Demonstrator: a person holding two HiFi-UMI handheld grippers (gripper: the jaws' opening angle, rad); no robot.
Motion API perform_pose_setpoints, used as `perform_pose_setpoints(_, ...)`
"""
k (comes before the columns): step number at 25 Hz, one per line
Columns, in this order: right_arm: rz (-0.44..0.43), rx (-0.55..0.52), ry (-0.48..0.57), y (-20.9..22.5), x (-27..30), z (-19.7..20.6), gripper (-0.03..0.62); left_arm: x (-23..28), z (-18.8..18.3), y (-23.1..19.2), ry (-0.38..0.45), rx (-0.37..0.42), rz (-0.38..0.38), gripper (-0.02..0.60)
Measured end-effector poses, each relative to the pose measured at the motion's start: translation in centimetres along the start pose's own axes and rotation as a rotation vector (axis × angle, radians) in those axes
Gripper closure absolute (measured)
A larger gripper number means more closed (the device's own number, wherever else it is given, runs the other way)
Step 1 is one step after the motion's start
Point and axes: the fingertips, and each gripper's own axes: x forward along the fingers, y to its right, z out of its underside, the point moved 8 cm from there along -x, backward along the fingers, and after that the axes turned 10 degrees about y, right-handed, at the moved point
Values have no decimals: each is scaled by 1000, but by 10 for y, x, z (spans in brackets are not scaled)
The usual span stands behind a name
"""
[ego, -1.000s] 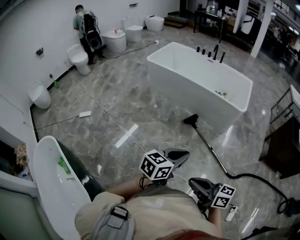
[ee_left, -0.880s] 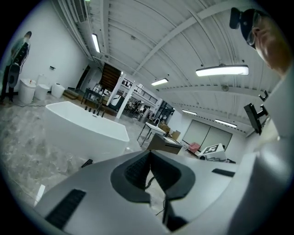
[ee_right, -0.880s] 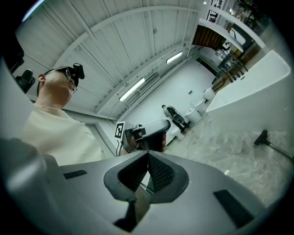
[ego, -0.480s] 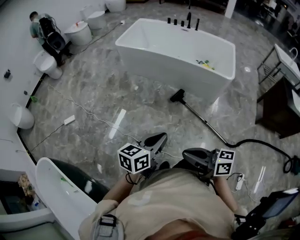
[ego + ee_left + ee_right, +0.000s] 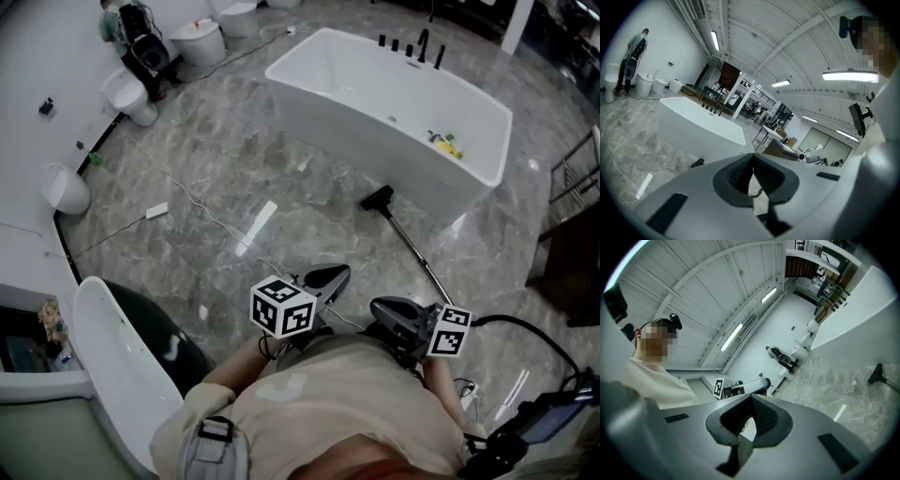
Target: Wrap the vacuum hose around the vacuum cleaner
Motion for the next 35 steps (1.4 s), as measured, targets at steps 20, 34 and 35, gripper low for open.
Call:
perform_pose_setpoints(20,-49,20,115,111,-229,-190,589,311,-33,148,-182,202,-10,575)
perform_pose_setpoints(34,94,-68,248,137,-267,-212,589,398,-28,114,-314,97,93,575)
perform_pose_setpoints(35,118,-71,255,139,-265,-213,589,403,-27,103,-326,90,98,575)
